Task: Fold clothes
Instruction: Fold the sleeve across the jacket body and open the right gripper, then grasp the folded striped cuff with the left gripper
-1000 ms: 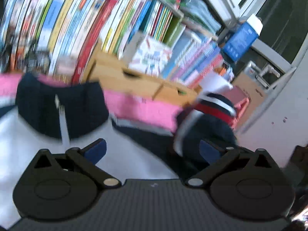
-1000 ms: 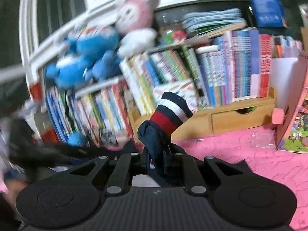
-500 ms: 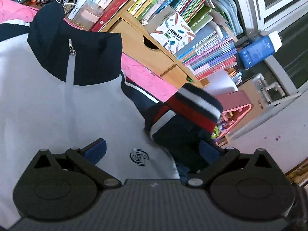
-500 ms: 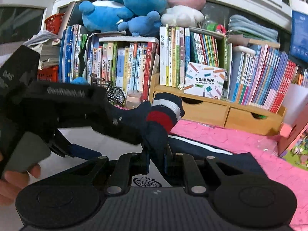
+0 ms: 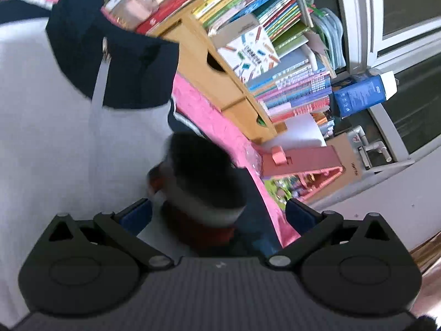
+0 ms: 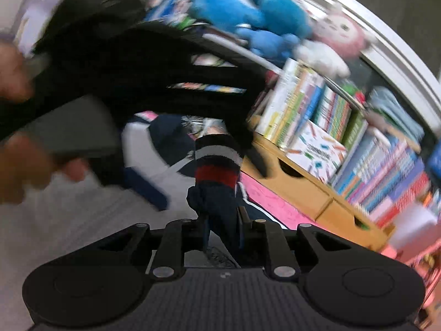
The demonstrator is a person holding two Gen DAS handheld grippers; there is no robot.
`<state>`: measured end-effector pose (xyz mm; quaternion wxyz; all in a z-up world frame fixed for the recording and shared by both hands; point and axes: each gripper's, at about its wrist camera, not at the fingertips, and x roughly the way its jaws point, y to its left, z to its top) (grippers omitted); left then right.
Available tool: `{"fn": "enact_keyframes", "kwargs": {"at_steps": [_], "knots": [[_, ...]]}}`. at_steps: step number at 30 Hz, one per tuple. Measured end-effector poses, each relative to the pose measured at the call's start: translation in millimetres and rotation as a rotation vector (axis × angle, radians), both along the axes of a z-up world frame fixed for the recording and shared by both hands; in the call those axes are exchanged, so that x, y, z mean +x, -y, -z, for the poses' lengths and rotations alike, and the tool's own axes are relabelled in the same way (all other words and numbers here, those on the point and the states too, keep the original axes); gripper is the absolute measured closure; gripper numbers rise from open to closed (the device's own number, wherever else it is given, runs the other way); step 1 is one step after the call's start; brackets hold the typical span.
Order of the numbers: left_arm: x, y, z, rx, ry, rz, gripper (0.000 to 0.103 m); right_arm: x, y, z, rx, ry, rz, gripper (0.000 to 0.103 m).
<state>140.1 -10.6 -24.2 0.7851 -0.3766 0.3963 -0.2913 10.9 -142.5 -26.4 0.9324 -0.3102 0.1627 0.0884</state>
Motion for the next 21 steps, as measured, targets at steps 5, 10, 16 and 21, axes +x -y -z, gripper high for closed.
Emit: {"fn": "enact_keyframes", "kwargs": {"at_steps": [5, 10, 16, 21], "knots": [[-0.9, -10.5, 1.4, -0.022, 0.071, -0.053, 0.049, -17.2, -0.7, -1.6, -0.04, 0.046, -0.021, 0.01], [3.0, -29.7, -0.1, -0.013, 0.075, -0.115, 0.07, -34.2, 34.1, -20.4, -0.01, 0.096, 0.059, 0.001], [0.2, -22.8, -3.4, 0.114, 0.047, -0.069, 0.011, -28.3, 82.7, -28.1, 0.069, 0.034, 0.216, 0.0], [-11.8, -10.8, -5.7, 0.206, 0.081, -0.011, 0.0, -29.9, 109.3, -22.8, 0.099, 0.017, 0.288, 0.0]]}}
